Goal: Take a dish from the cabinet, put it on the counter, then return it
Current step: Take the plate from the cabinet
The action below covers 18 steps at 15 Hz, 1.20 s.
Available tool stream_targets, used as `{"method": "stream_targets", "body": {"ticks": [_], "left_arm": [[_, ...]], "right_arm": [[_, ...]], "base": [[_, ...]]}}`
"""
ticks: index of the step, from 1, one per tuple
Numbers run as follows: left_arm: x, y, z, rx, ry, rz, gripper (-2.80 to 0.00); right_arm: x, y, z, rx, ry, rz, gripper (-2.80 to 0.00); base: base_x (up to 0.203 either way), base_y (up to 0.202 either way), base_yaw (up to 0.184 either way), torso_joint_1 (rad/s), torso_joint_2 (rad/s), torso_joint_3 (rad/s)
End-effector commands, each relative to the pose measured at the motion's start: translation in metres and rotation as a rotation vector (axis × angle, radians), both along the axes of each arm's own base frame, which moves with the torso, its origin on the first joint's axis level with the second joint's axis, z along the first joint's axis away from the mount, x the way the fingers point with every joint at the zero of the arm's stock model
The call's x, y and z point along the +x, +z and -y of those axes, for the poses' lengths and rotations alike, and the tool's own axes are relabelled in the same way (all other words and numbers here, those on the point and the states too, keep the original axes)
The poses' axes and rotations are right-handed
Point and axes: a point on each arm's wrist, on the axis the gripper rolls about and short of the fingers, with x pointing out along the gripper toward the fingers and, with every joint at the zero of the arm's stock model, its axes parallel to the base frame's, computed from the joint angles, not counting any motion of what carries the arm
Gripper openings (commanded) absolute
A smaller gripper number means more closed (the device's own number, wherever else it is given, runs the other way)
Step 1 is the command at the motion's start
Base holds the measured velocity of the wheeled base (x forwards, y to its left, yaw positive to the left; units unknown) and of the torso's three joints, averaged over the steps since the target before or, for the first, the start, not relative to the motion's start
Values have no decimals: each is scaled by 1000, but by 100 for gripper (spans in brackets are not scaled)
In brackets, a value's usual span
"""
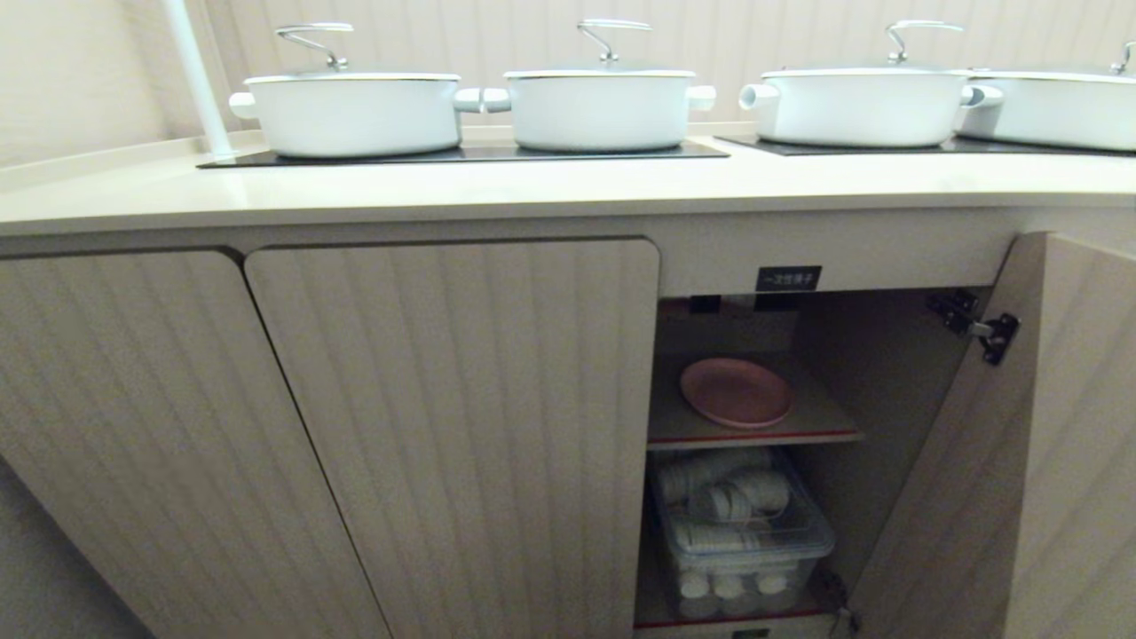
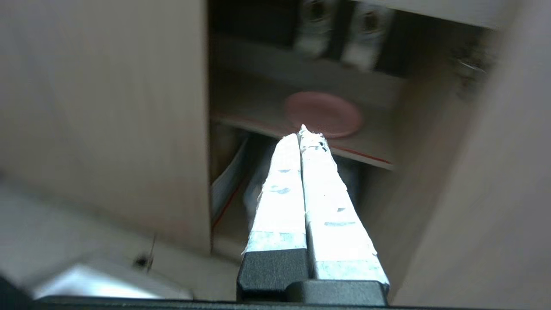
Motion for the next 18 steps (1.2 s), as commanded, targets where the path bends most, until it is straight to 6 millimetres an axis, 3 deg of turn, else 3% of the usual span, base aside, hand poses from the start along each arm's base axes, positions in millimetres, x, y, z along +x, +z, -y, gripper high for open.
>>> {"method": "stream_targets", "body": {"ticks": [1, 3, 10, 14, 18], "left_arm": [[0, 0, 0, -1, 0, 0, -280], [0, 0, 0, -1, 0, 0, -280], [0, 0, 0, -1, 0, 0, -280], [0, 0, 0, -1, 2, 0, -280], [0, 0, 0, 0, 2, 0, -280]], "right_arm": [[36, 9, -1, -33, 49, -150, -280], [65, 3, -2, -56, 110, -247, -280], [177, -60, -7, 28, 151, -468, -280], [243, -105, -10, 46, 154, -425, -280], [286, -114, -14, 53, 161, -258, -280]], "base": [[0, 0, 0, 0, 0, 0], [0, 0, 0, 0, 0, 0], [0, 0, 0, 0, 0, 0], [0, 0, 0, 0, 0, 0], [0, 0, 0, 0, 0, 0]]}}
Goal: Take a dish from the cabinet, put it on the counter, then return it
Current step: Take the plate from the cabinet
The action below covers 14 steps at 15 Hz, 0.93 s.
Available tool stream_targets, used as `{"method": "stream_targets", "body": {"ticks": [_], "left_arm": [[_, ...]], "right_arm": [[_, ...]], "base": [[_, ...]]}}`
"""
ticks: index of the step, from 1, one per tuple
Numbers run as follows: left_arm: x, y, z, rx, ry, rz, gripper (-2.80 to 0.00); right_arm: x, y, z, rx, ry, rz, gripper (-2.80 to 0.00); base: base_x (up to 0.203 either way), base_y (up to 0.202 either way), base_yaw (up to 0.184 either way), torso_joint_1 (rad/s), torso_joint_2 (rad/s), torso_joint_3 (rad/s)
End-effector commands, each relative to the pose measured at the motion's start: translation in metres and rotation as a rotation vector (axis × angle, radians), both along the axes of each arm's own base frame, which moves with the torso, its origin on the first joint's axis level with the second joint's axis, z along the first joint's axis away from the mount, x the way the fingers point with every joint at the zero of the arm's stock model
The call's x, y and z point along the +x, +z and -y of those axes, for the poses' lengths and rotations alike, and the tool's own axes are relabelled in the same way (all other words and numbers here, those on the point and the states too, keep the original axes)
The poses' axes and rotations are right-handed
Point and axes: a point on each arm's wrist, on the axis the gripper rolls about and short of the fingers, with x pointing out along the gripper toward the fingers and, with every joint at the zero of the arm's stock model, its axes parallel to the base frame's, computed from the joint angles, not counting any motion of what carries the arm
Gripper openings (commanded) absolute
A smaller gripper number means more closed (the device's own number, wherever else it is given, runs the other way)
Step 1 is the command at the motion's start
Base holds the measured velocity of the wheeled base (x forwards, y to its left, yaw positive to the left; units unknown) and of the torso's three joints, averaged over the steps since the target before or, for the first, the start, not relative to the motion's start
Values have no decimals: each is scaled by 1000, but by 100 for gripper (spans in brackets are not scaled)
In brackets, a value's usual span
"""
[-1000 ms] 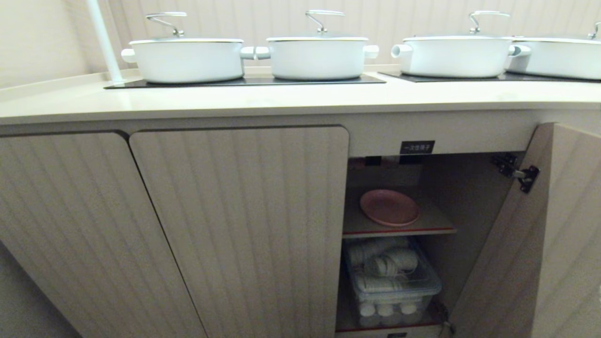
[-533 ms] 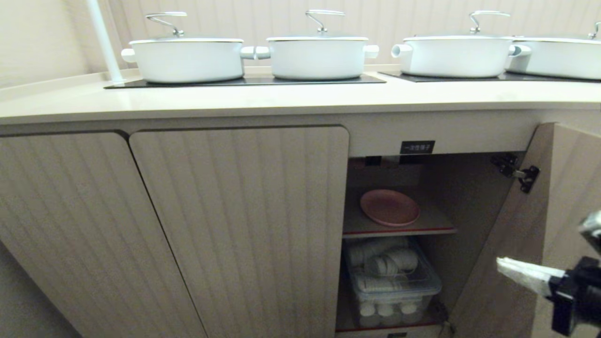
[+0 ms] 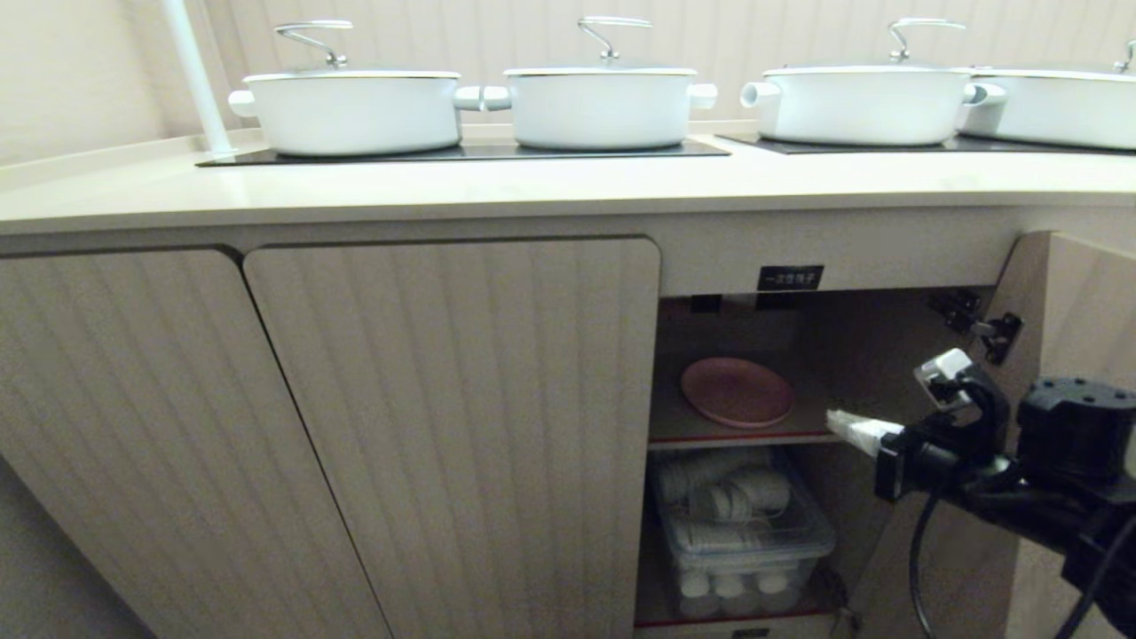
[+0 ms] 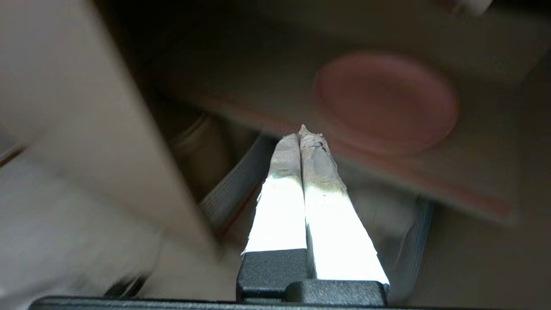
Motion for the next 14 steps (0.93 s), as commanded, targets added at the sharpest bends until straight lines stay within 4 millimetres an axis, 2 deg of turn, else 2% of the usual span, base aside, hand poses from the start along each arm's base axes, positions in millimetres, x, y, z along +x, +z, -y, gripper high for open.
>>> {"method": "stream_targets", "body": {"ticks": [1, 3, 8, 14], "left_arm": [[0, 0, 0, -1, 0, 1, -280], [0, 0, 0, -1, 0, 1, -280], [0, 0, 0, 0, 0, 1, -280], [0, 0, 0, -1, -2, 1, -280]], "right_arm": [[20, -19, -1, -7, -24, -19, -280], [38, -18, 0, -21, -119, 17, -280], [67, -21, -6, 24, -270, 31, -280], [85, -39, -13, 51, -274, -1, -280]], "base": [[0, 0, 0, 0, 0, 0], [0, 0, 0, 0, 0, 0], [0, 0, 0, 0, 0, 0], [0, 0, 0, 0, 0, 0]]}}
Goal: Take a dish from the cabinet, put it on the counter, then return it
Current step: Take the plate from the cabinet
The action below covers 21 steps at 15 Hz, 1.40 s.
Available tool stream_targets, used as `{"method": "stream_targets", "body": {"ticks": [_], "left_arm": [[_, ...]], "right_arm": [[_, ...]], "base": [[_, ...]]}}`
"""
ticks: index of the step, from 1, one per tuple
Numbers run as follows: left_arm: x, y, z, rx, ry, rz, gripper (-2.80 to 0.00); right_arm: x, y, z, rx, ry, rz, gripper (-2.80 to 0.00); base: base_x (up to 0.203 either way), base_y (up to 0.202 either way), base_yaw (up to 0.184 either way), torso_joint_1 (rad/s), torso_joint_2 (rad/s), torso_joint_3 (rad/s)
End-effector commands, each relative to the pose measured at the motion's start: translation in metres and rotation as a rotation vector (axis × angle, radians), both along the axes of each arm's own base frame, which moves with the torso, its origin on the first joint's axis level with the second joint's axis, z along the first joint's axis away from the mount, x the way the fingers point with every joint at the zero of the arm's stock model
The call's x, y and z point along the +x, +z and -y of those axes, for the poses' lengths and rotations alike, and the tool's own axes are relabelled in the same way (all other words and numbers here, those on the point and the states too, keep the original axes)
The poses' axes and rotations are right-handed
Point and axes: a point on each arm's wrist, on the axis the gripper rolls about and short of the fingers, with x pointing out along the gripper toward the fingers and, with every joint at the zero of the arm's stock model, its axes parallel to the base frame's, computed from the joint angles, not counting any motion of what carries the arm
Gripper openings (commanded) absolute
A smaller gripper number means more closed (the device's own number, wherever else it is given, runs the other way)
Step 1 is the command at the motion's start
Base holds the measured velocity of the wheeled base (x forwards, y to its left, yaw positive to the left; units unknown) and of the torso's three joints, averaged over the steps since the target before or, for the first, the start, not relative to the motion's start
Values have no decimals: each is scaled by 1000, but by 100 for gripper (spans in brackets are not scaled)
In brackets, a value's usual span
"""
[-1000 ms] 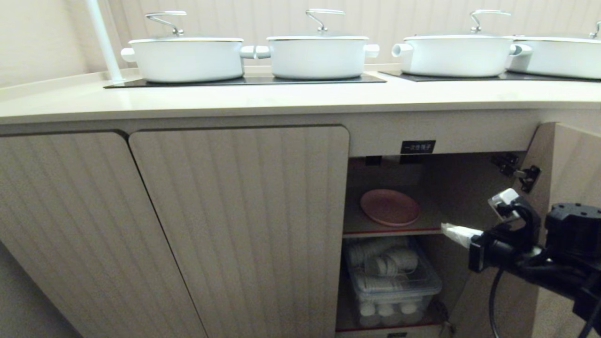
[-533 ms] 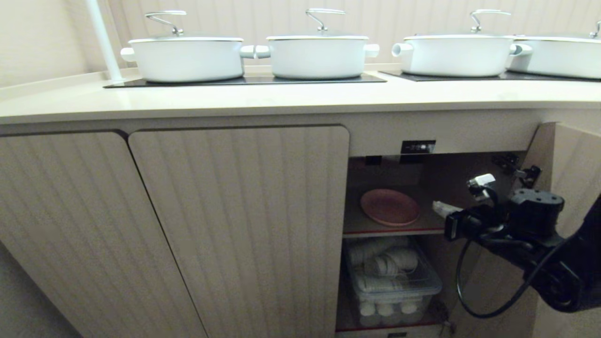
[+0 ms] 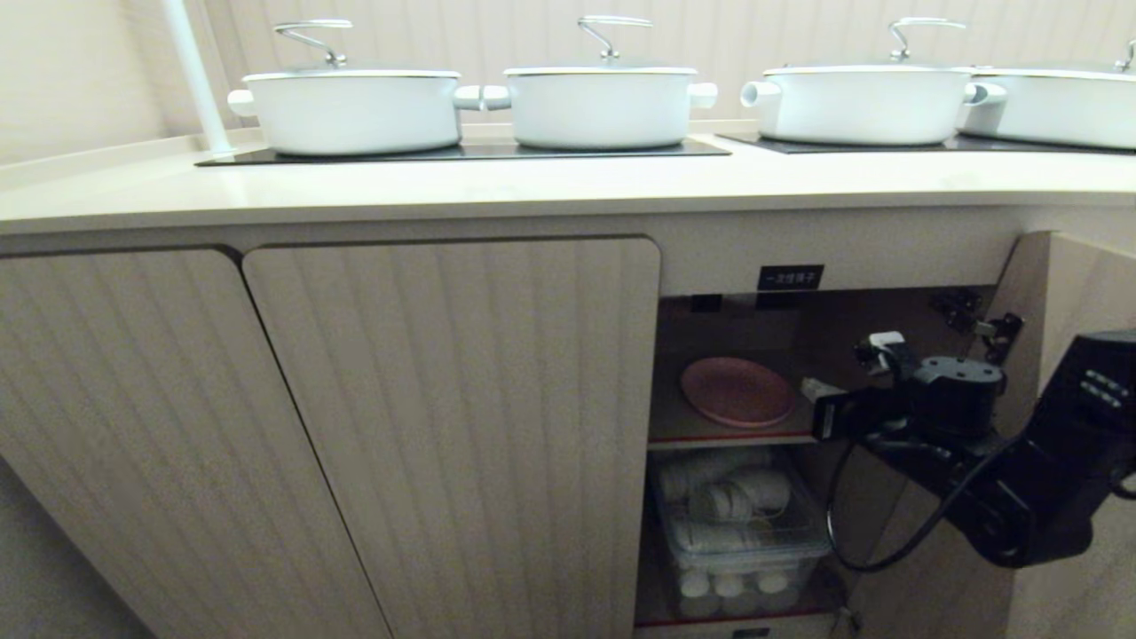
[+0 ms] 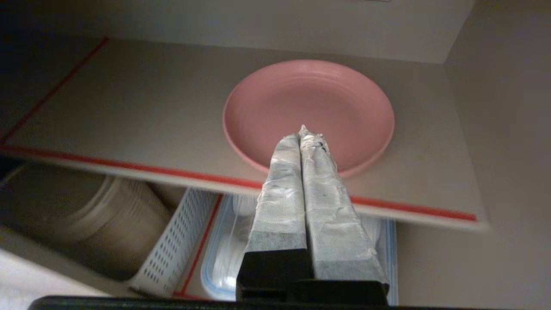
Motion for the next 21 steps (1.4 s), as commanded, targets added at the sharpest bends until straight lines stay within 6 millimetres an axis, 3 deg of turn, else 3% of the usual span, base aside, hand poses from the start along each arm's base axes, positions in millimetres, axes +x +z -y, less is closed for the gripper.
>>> {"method": "stream_targets", "body": {"ticks": [1, 6, 7, 21], "left_arm": [[0, 0, 0, 0, -1, 0, -280], [0, 0, 0, -1, -1, 0, -280], [0, 0, 0, 0, 1, 0, -280], [0, 0, 0, 0, -1, 0, -280]], "right_arm": [[10, -5, -1, 2, 2, 14, -280], [37, -7, 2, -17, -135, 15, -280], [39, -10, 2, -20, -147, 6, 0], [52, -23, 2, -25, -154, 25, 0]], "base": [[0, 0, 0, 0, 0, 0], [0, 0, 0, 0, 0, 0], [0, 0, 0, 0, 0, 0], [0, 0, 0, 0, 0, 0]]}}
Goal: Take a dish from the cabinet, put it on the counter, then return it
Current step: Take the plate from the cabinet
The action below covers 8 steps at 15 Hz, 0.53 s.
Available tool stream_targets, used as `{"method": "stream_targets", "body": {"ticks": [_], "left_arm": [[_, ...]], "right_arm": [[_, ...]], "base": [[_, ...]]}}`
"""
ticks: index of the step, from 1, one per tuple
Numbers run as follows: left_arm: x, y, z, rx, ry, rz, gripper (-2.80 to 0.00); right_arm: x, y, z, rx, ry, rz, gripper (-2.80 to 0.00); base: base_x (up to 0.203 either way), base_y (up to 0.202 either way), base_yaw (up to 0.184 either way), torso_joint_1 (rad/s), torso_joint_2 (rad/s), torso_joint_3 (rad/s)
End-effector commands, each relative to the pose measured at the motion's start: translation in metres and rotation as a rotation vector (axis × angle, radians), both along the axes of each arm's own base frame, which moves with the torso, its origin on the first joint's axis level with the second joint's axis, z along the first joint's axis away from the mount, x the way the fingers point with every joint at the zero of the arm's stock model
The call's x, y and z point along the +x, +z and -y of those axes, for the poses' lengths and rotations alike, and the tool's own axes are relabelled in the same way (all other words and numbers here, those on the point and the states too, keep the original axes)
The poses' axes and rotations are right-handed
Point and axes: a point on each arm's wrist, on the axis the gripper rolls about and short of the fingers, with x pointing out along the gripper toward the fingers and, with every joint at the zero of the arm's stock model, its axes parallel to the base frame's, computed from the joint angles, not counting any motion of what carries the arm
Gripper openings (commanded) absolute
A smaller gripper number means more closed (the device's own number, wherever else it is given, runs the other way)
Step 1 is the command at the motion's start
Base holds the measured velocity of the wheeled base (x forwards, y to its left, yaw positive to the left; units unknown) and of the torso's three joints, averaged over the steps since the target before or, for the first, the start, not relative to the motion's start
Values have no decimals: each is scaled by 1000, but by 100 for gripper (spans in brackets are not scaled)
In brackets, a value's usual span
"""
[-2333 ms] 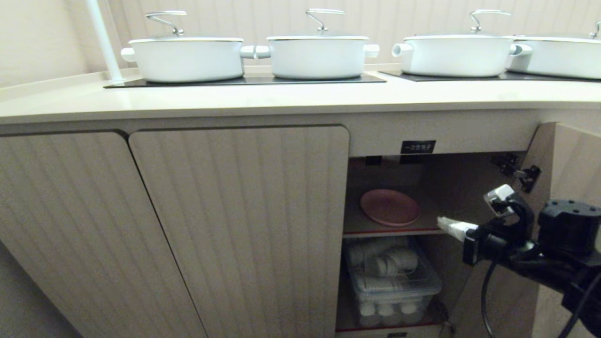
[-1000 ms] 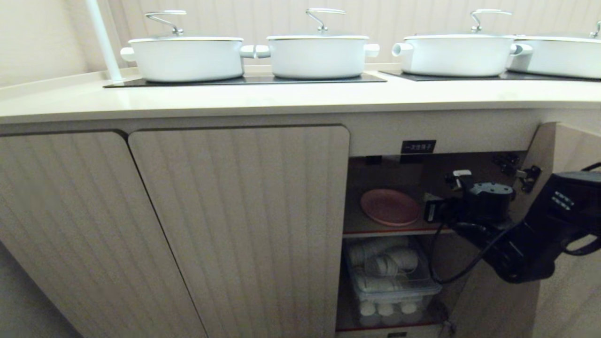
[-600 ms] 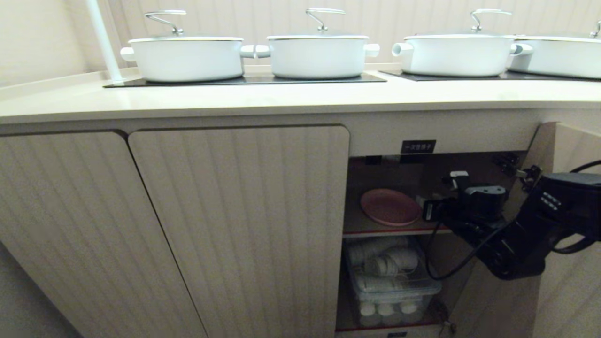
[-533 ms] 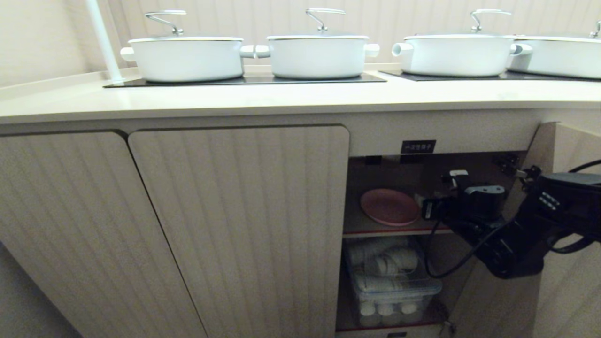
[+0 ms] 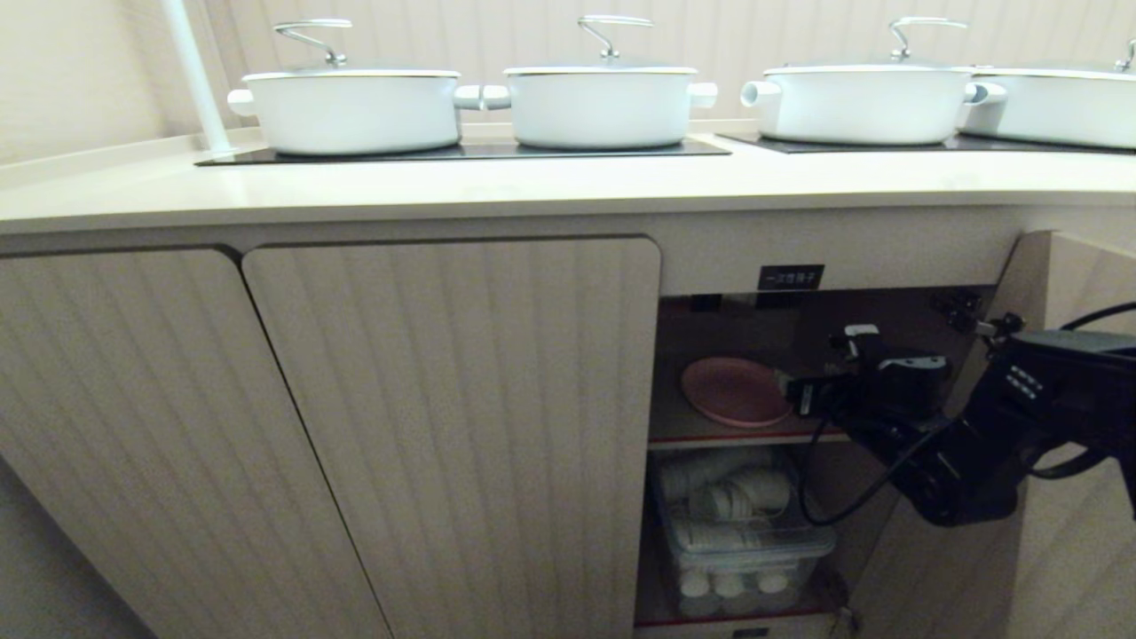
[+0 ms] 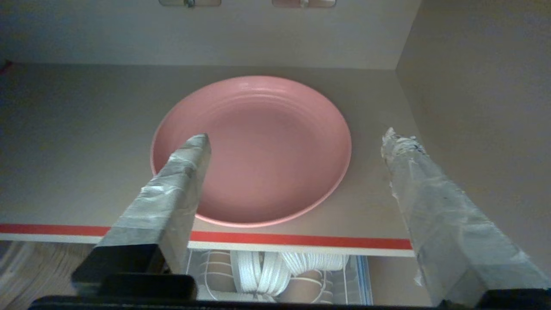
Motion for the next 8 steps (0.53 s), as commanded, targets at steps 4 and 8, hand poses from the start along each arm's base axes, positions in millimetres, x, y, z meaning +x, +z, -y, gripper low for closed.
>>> {"method": "stream_targets", "body": {"ticks": [4, 8], "left_arm": [[0, 0, 0, -1, -1, 0, -280], [0, 0, 0, -1, 0, 0, -280]], "right_arm": [[6, -7, 0, 1, -5, 14, 0], [11, -6, 2, -2, -14, 64, 0]], "base": [[0, 0, 0, 0, 0, 0], [0, 0, 0, 0, 0, 0]]}}
